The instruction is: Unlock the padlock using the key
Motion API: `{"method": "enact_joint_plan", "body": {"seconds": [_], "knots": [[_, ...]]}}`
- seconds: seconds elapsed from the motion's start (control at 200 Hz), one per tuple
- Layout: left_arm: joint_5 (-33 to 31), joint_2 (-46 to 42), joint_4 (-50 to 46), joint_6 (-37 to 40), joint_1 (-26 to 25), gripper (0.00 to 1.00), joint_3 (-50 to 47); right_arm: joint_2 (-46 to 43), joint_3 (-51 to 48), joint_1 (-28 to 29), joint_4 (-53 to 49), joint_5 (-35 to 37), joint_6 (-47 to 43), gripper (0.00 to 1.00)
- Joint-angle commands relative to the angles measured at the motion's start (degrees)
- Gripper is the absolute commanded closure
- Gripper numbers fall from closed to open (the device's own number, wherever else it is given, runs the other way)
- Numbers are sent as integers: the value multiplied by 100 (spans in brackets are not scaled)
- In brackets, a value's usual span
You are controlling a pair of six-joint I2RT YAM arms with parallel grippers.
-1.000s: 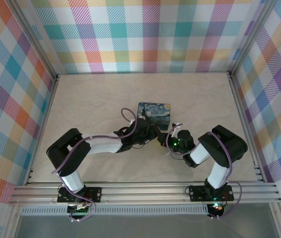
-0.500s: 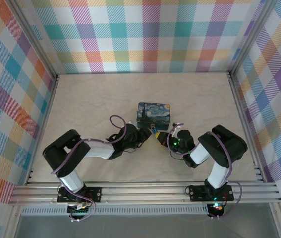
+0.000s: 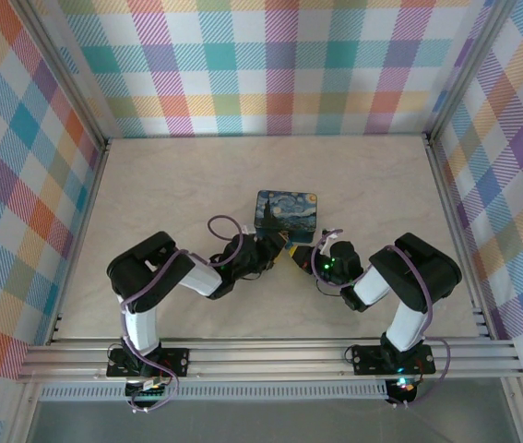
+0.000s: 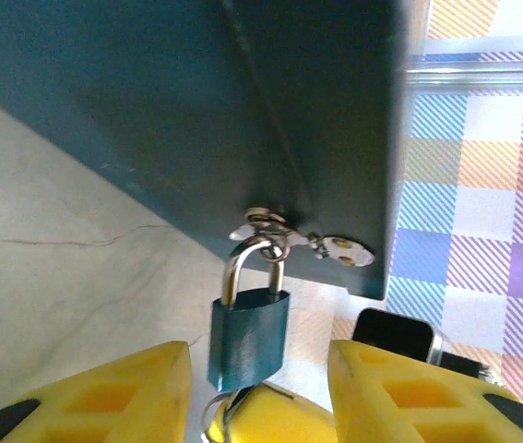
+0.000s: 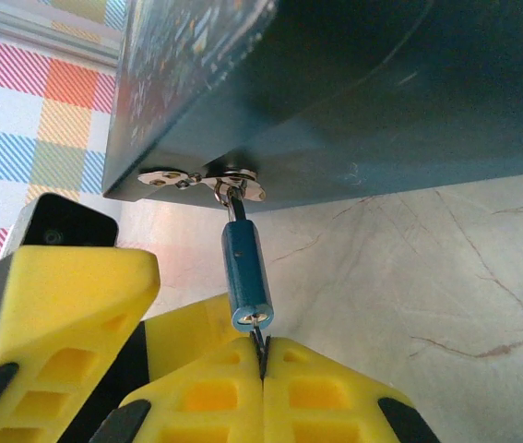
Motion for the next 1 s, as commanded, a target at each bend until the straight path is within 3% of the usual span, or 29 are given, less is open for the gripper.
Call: {"method": "enact_joint_plan", "body": {"seconds": [0.0, 0.425, 0.82, 0.995], "knots": [[38, 138, 585, -79, -31, 58, 167, -82, 71, 4, 94, -59, 107, 100], [91, 627, 832, -245, -70, 61, 362, -39, 88, 4, 117, -52, 212, 100], [3, 658, 838, -234, -74, 88, 345, -46, 71, 3, 185, -59, 290, 100], [3, 638, 823, -254, -65, 95, 335, -152, -48, -5, 164, 14, 265, 82]]}}
